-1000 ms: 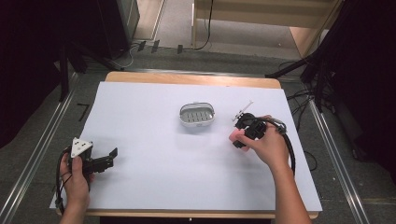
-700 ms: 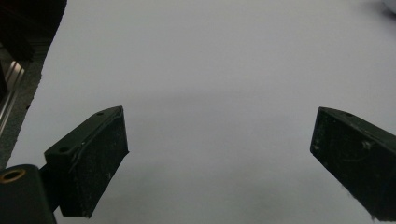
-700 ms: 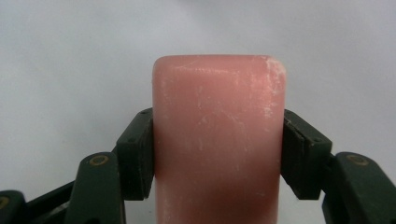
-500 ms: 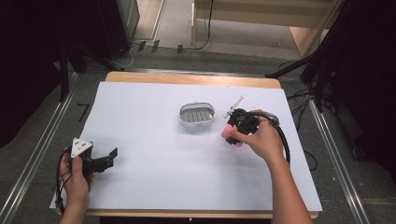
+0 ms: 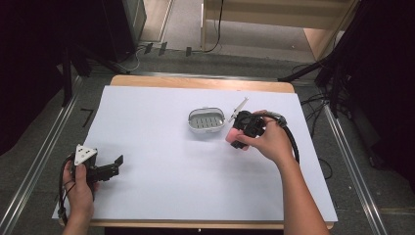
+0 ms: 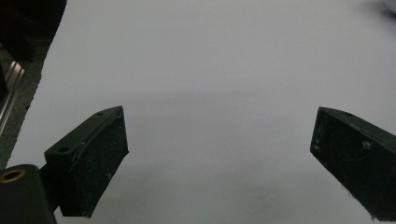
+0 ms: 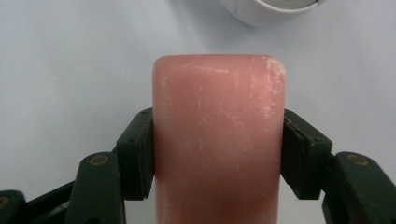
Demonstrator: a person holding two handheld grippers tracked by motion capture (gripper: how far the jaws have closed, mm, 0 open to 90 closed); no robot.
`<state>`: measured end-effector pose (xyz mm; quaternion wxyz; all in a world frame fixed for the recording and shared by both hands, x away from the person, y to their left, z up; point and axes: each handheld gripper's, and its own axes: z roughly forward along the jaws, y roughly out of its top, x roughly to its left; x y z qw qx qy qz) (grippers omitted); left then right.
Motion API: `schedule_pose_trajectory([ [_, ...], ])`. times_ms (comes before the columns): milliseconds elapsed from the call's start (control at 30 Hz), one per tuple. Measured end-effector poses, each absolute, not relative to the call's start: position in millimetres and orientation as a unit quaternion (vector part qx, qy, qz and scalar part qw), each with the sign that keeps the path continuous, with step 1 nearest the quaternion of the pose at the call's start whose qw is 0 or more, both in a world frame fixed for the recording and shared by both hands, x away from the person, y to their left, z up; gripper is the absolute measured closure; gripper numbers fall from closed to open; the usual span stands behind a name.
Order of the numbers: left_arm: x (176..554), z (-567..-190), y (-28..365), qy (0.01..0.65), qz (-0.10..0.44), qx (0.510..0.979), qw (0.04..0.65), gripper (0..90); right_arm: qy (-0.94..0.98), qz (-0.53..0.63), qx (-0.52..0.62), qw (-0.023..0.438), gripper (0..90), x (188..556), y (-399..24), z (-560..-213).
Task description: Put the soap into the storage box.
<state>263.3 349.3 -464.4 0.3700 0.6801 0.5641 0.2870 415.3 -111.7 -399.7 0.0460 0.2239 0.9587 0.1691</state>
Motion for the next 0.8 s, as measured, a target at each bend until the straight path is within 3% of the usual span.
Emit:
schedule_pose_trajectory([
  [800, 263.3, -464.1, 349.5, 0.566, 0.287, 0.680, 0.367, 4.6, 0.975, 0.179, 0.130, 0.030, 38.7, 420.6, -78.4, -395.4],
])
